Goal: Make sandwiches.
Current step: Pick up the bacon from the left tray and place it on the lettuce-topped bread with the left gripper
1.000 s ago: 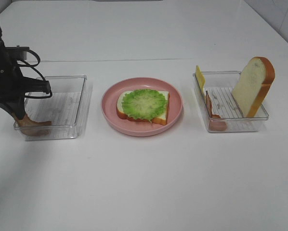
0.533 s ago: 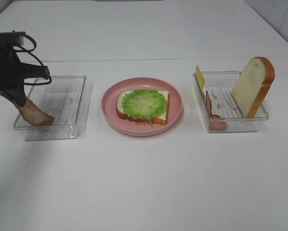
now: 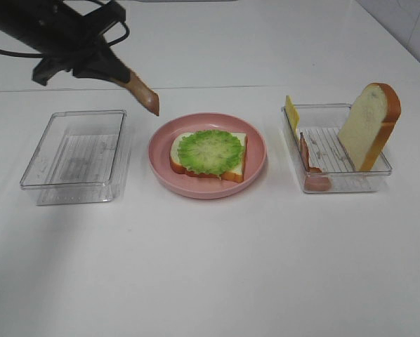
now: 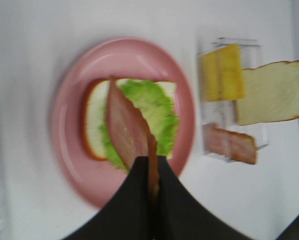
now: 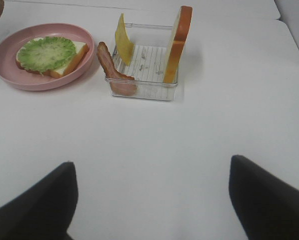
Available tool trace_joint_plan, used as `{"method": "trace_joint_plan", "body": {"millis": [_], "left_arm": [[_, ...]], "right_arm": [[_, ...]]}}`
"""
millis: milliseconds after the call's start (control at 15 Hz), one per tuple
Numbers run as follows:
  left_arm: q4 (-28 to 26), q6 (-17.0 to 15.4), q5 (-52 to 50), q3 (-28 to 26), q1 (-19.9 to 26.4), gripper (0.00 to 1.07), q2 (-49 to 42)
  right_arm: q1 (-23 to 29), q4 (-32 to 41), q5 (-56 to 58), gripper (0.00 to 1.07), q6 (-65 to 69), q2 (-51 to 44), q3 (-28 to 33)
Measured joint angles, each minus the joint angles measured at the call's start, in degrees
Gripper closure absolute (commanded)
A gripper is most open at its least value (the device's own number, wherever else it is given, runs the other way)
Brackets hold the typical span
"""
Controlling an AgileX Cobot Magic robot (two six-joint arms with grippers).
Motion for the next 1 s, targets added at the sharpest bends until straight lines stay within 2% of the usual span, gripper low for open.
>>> {"method": "trace_joint_plan", "body": {"millis": [333, 400, 467, 600, 733, 800, 933, 1000], "left_arm": [[-27.16, 17.3, -6.53, 0.0, -8.08, 1.07, 6.88], [-31.4, 20.91, -7.91, 0.0, -9.74, 1.07, 8.19], [-33.23, 22.23, -8.42, 0.0, -10.66, 1.07, 8.94], [-41.94, 28.82, -9.34, 0.0, -14.21, 1.07, 12.66], [-43.37, 29.97, -9.34, 0.0, -15.07, 1.07, 14.78], [-41.48, 29.91, -9.4, 0.0, -15.13, 1.07, 16.27], [-37.59, 27.79, -9.28, 0.0, -14.21, 1.07, 16.21], [-34.61, 25.38, -9.05, 0.0, -13.35, 1.07, 16.16]], "right_arm": [[0.0, 0.0, 0.0, 0.29, 0.0, 0.0, 0.0], [0.0, 0.0, 0.0, 0.29, 0.0, 0.0, 0.0], [0.0, 0.0, 0.0, 0.29, 0.0, 0.0, 0.0], [0.0, 0.0, 0.0, 0.29, 0.0, 0.0, 0.0], [0.0, 0.0, 0.0, 0.29, 0.0, 0.0, 0.0], [0.0, 0.0, 0.0, 0.29, 0.0, 0.0, 0.0], [0.0, 0.0, 0.0, 0.29, 0.0, 0.0, 0.0], [0.0, 0.0, 0.0, 0.29, 0.0, 0.0, 0.0]]}}
